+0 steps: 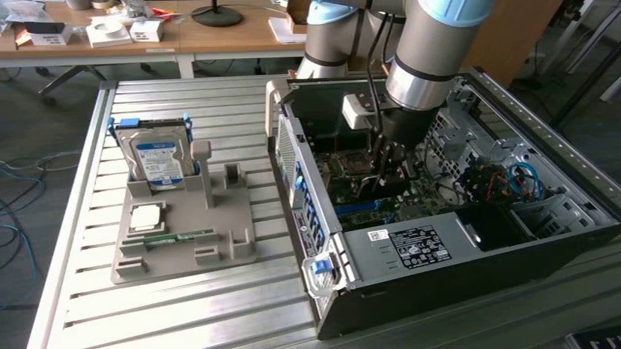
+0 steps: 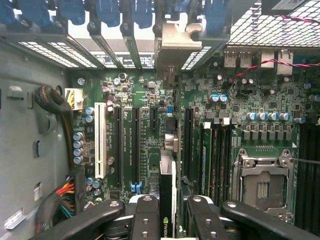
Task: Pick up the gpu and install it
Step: 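Insert the gpu into the slot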
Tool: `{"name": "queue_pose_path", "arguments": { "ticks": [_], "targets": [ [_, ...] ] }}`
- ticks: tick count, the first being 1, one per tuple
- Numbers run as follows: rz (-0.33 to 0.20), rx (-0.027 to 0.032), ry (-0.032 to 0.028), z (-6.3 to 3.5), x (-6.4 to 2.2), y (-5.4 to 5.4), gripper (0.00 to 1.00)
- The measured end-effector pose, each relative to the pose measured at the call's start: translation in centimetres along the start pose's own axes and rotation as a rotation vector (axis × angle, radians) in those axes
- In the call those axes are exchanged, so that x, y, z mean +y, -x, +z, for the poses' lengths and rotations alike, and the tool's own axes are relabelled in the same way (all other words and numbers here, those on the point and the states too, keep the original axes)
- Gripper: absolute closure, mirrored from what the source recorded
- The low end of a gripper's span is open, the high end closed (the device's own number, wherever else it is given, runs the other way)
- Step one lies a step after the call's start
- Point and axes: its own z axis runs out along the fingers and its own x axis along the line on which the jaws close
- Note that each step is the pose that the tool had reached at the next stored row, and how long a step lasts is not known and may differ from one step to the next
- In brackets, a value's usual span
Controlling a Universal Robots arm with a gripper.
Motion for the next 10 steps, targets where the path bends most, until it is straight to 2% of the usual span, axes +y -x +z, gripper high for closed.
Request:
{"name": "queue_pose_path", "arguments": {
  "ticks": [10],
  "targets": [
    [0.000,-0.0001,0.0000,0.12,0.41,0.03,0.74]
  ]
}}
